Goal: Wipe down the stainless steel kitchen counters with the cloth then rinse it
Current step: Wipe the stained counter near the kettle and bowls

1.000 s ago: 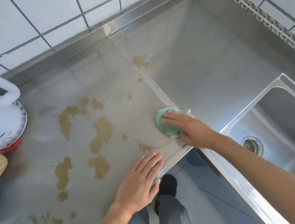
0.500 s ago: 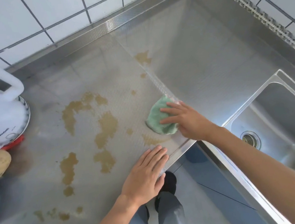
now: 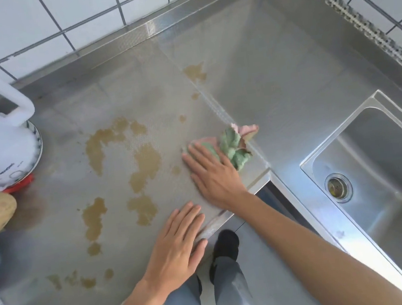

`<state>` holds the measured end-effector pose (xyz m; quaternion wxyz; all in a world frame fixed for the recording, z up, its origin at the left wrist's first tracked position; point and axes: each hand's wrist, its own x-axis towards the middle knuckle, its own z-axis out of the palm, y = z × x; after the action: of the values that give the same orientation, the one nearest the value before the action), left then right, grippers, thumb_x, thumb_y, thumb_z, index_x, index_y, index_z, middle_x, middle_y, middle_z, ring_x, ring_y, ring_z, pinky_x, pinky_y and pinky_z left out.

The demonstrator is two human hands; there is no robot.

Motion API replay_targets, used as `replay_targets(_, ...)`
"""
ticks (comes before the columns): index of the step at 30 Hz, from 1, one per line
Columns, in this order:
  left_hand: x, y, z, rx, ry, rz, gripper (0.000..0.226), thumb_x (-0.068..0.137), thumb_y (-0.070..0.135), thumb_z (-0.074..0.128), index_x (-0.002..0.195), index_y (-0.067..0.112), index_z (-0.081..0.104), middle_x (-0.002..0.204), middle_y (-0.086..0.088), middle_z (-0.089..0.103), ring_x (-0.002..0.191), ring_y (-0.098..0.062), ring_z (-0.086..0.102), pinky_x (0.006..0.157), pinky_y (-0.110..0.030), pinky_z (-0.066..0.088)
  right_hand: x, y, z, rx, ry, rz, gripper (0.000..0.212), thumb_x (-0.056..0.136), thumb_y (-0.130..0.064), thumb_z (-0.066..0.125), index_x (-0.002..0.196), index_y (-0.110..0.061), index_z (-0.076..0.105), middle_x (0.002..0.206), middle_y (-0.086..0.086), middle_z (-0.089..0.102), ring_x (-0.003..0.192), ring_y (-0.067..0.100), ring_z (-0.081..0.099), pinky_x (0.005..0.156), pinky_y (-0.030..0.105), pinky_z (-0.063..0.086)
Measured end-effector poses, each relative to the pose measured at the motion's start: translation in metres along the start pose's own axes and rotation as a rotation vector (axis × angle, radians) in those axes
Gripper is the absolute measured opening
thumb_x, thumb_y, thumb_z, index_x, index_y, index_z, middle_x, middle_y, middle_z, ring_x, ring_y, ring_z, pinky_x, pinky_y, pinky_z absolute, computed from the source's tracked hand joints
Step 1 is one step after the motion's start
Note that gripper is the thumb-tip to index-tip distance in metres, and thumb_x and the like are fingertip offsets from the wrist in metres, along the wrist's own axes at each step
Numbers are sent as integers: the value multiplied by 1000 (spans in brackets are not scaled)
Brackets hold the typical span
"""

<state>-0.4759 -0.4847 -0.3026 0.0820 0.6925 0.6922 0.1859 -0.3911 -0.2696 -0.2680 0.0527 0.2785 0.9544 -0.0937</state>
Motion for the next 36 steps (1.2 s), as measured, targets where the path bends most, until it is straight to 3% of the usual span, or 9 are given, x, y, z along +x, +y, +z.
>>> replay_targets(3,-1,-2,1,16,-16,8,50,105,37,56,145,7,59,165,-7,43,159,-24,31,128,-46,31,-27,29,-6,21,-17,-171,55,109,-40,33,161,-23,26,169,-2,21,157,17,14,124,46,26)
replay_targets(8,-2,-2,2,19,-23,5,52,107,40,53,148,8,57,167,-5,41,161,-22,28,129,-45,30,-21,88,-28,7,-55,181,63,103,-64,31,158,-33,32,169,-2,21,158,22,11,125,57,14)
replay_targets(14,-2,-3,6,37,-21,5,53,106,40,53,148,8,57,168,-6,39,161,-23,27,131,-43,26,-8,48,-8,102,4,284,61,106,-58,21,159,-30,28,170,2,14,158,27,-2,127,57,6)
replay_targets(18,-3,-3,6,23,-25,1,52,106,40,53,147,8,56,165,-6,43,161,-23,28,131,-43,26,-23,1,11,94,0,27,54,109,-52,21,157,-31,31,169,3,18,158,29,0,125,59,12)
replay_targets(23,-2,-4,6,18,-14,8,51,107,40,52,146,9,57,164,-5,43,160,-22,28,132,-42,23,-59,33,12,20,6,-132,48,111,-48,29,156,-32,36,169,2,21,158,24,8,127,50,19)
replay_targets(27,-3,-4,8,10,-7,5,51,106,40,52,146,9,57,167,-4,40,161,-22,27,130,-44,27,-60,67,-2,42,73,151,50,107,-45,33,151,-26,47,163,9,35,153,32,28,118,56,34)
replay_targets(31,-3,-4,7,13,-10,-4,50,107,40,50,147,9,56,168,-5,39,161,-22,26,128,-46,31,-11,47,-2,177,106,437,50,109,-39,35,154,-20,43,166,14,26,156,35,13,126,54,14)
replay_targets(33,-2,-3,6,16,-8,-4,51,107,40,50,147,9,56,167,-5,40,161,-22,27,128,-46,32,18,16,1,227,124,400,49,109,-39,35,154,-20,42,167,15,24,157,35,10,127,55,9)
replay_targets(36,-2,-2,6,12,-7,-5,51,106,40,53,146,9,57,165,-6,44,160,-22,29,127,-46,34,31,-28,10,212,92,162,48,109,-45,34,153,-26,40,168,9,21,157,32,6,127,57,8)
